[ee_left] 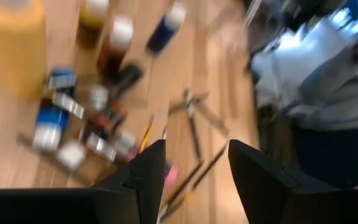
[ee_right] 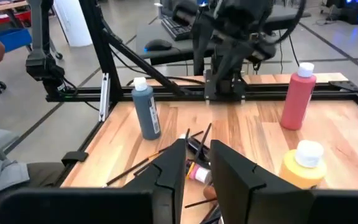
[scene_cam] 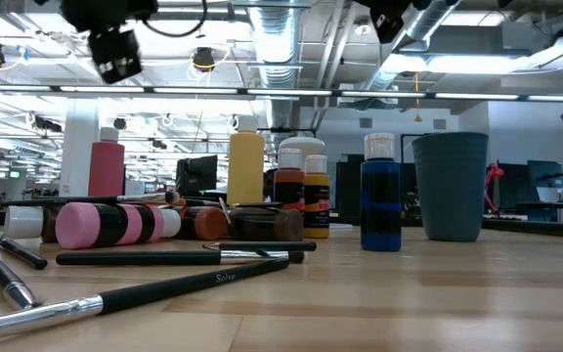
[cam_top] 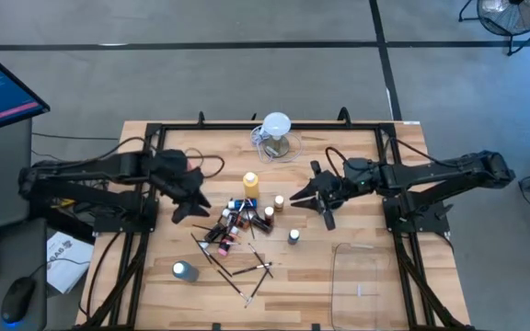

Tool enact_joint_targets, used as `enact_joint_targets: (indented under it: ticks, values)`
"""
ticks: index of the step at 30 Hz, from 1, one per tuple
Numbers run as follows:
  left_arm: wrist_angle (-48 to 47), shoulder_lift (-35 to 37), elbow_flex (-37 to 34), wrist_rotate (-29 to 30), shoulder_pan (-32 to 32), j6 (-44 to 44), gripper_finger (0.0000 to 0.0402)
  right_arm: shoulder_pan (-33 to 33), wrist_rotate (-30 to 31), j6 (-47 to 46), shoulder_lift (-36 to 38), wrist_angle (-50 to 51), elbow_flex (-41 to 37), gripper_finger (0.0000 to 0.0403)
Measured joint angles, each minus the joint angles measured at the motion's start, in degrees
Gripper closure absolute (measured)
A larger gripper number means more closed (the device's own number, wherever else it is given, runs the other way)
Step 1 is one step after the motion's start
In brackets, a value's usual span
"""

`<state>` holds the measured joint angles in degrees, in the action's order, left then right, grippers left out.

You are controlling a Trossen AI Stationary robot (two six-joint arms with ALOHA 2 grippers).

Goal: Pick & Place Paint Supplies
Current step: Put the top black gold paintbrush into the blue cup

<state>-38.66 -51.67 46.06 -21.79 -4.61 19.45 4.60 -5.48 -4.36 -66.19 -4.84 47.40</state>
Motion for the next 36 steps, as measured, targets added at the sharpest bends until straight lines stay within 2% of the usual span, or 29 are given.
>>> enact_joint_targets:
  ticks: [5, 11, 18, 27, 36]
  values:
    - [-8.1, -3.6, 0.0, 5.5, 4.1, -1.5, 0.0238, -0.3, 0.0, 0.0, 0.0, 0.0, 0.0, 0.0335]
    - [-12.2, -7.7, 0.0, 6.3, 5.7, -1.6, 0.0238, -1.7, 1.1, 0.2, 0.0, 0.4, 0.0, 0.0335]
    - [-13.2, -13.6, 0.0, 9.5, 8.5, -2.9, 0.0238, -2.9, 1.1, -0.1, 0.0, 2.4, 0.0, 0.0335]
    - [-14.3, -20.3, -0.1, 19.7, 12.3, -4.5, 0.0238, -2.9, 1.2, -0.2, 0.0, 3.2, 0.0, 0.0335]
    - [-13.9, -21.2, -2.4, 20.8, 12.7, -5.6, 0.0238, -2.9, 1.2, -0.2, 0.0, 3.3, 0.0, 0.0335]
